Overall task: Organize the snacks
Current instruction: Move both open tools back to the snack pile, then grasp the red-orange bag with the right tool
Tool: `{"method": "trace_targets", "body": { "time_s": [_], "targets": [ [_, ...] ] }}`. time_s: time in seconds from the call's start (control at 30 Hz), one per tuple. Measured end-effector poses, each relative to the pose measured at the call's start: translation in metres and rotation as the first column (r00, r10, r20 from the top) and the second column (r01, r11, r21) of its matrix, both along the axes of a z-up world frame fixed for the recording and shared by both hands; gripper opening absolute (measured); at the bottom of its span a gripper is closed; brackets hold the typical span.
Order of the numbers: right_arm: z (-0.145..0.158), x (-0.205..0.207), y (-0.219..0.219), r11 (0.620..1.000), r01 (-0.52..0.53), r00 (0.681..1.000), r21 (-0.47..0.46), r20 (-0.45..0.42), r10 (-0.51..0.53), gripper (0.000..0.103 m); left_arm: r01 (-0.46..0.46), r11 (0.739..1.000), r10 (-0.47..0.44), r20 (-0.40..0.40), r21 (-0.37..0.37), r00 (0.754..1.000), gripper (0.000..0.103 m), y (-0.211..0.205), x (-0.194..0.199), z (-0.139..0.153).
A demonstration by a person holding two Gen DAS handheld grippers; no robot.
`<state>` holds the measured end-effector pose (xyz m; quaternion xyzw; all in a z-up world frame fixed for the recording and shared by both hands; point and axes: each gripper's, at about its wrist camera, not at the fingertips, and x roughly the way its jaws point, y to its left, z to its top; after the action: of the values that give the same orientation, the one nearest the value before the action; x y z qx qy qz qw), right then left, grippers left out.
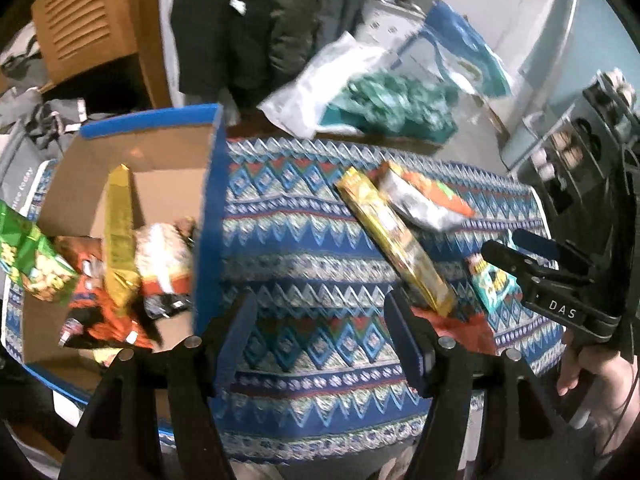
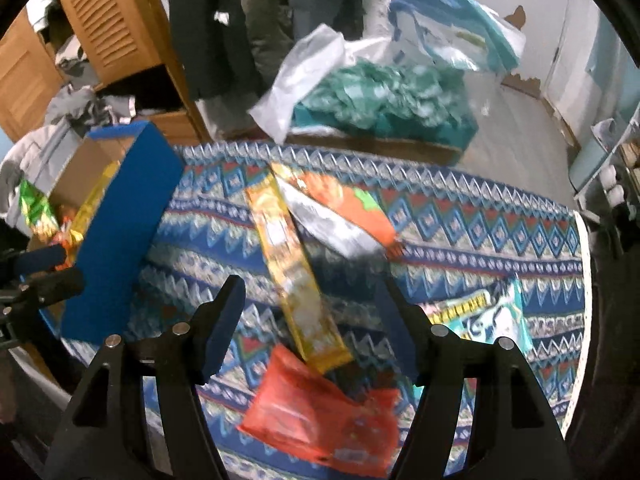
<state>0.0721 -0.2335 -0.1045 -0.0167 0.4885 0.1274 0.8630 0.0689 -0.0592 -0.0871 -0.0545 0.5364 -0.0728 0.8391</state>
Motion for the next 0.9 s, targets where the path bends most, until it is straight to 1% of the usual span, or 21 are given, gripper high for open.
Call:
{"method": "trace_targets", "body": {
  "time_s": [0.17, 0.3, 0.4, 0.5, 0.6, 0.67, 0.77, 0.87, 0.9],
  "targets": [
    [-0.023, -0.012, -0.014, 0.999, -0.039, 0.998, -0.005, -0.055, 0.038, 0.068, 0.04, 0.999, -0.039, -0.041, 0.019, 0.998, 0.067, -0.023, -0.011, -0.019],
    [-0.047, -0.019, -0.019, 0.996, -0.085, 0.989, 0.017, -0.117, 0.087, 0.068, 0.054, 0.998, -0.052, -0.099, 0.016, 0.994, 0.067, -0.036, -0.017, -0.04],
    [-0.061, -0.019, -0.021, 0.992, -0.114, 0.982, 0.052, -0.143, 0.121, 0.068, 0.053, 0.998, -0.049, -0.123, 0.032, 0.991, 0.067, -0.04, -0.022, -0.053],
    [-0.074, -0.019, -0.016, 0.984, -0.163, 0.969, 0.077, -0.174, 0.174, 0.068, 0.055, 0.997, -0.047, -0.14, 0.054, 0.989, 0.067, -0.042, -0.025, -0.062],
    [-0.088, -0.019, -0.011, 0.973, -0.203, 0.95, 0.106, -0.22, 0.222, 0.068, 0.058, 0.997, -0.048, -0.166, 0.058, 0.985, 0.067, -0.039, -0.029, -0.071],
    [-0.095, -0.019, -0.009, 0.969, -0.223, 0.938, 0.109, -0.247, 0.244, 0.068, 0.057, 0.997, -0.047, -0.176, 0.056, 0.983, 0.068, -0.037, -0.031, -0.074],
    [-0.102, -0.023, -0.007, 0.964, -0.251, 0.922, 0.089, -0.283, 0.266, 0.069, 0.05, 0.997, -0.038, -0.175, 0.065, 0.984, 0.067, -0.032, -0.032, -0.076],
    [-0.105, -0.031, -0.005, 0.956, -0.283, 0.905, 0.083, -0.307, 0.294, 0.078, 0.046, 0.997, -0.034, -0.181, 0.062, 0.983, 0.067, -0.03, -0.033, -0.078],
    [-0.105, -0.034, -0.004, 0.952, -0.296, 0.901, 0.074, -0.311, 0.304, 0.078, 0.048, 0.997, -0.036, -0.183, 0.061, 0.982, 0.068, -0.03, -0.033, -0.079]
  ]
}}
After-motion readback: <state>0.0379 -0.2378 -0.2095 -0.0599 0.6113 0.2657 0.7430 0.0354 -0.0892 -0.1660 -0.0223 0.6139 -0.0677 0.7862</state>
